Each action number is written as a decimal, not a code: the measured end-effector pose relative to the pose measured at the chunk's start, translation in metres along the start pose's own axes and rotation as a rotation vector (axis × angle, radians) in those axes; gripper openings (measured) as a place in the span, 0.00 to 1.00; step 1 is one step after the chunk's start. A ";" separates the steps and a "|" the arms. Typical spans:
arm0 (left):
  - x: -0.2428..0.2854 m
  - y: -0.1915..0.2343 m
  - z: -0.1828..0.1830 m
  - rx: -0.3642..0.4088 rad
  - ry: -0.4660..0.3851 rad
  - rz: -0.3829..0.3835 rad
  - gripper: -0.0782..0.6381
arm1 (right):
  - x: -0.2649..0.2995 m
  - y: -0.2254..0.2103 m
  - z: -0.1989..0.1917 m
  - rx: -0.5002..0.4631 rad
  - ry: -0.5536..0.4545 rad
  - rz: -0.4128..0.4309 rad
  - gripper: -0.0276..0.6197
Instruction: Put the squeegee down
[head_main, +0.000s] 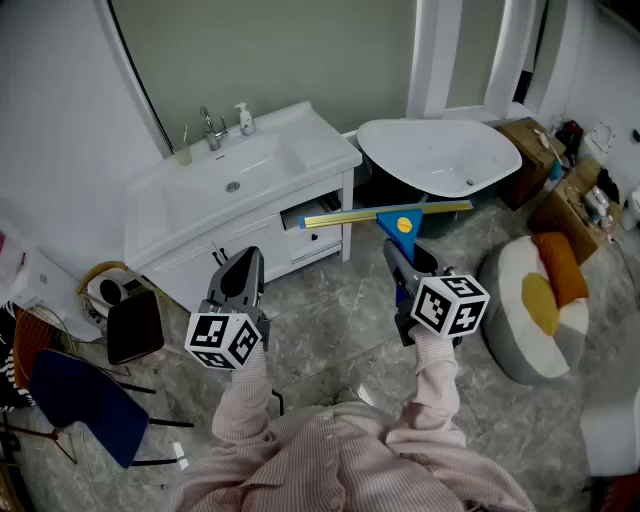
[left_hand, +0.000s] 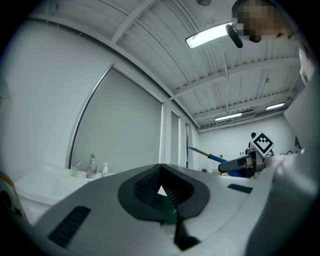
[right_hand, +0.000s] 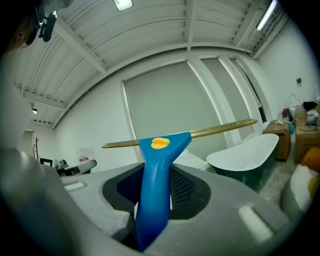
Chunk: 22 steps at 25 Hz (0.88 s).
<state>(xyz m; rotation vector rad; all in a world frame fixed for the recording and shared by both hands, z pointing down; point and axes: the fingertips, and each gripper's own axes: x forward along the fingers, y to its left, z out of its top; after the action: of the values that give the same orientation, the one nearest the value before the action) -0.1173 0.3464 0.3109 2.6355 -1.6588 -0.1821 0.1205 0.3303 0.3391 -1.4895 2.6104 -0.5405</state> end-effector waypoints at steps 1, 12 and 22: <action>0.001 0.000 0.000 -0.001 0.001 0.001 0.11 | 0.001 -0.001 0.001 0.001 0.001 0.001 0.23; 0.023 -0.009 -0.008 -0.011 0.014 -0.005 0.11 | 0.010 -0.018 0.006 0.026 -0.015 0.035 0.23; 0.050 0.002 -0.026 -0.033 0.034 0.023 0.11 | 0.044 -0.035 0.001 0.060 0.007 0.076 0.23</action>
<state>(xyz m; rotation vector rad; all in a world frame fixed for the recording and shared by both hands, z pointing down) -0.0948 0.2996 0.3327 2.5797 -1.6597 -0.1617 0.1259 0.2764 0.3542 -1.3672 2.6193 -0.6118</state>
